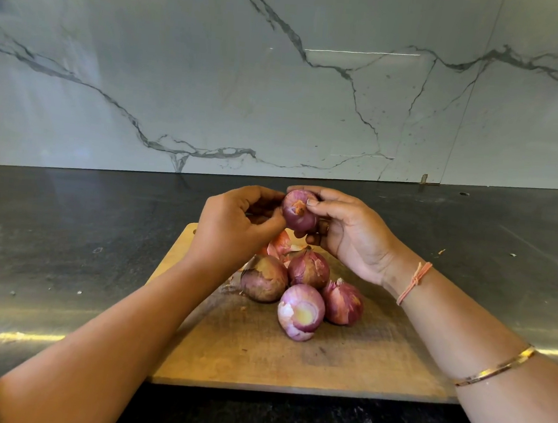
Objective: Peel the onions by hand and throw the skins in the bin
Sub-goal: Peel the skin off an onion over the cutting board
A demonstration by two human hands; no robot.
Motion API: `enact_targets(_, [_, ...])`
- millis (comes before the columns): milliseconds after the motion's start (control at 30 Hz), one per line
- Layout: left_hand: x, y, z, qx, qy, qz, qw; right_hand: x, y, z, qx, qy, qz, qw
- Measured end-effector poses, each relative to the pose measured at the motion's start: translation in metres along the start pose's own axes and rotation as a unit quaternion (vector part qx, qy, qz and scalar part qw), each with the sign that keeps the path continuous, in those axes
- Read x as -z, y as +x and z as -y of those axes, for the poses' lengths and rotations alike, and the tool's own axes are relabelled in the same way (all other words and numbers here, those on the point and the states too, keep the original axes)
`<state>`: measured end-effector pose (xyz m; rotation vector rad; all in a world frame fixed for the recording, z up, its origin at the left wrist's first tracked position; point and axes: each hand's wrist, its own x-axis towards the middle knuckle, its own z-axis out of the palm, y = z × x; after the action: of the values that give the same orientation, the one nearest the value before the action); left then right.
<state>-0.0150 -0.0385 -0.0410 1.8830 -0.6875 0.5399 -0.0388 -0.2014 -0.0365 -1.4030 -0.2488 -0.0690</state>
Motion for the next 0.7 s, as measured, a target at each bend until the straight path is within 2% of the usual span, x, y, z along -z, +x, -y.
enact_targets(500, [-0.0016, 0.0017, 0.0044, -0.055, 0.08, -0.049, 0.994, -0.0038, -0.0008, -0.0025, -0.004, 0.023, 0.013, 1.0])
enact_targets(700, [0.0005, 0.0039, 0.0051, -0.037, 0.073, -0.058, 0.995, -0.0052, -0.0023, -0.0004, -0.009, 0.04, 0.026, 0.999])
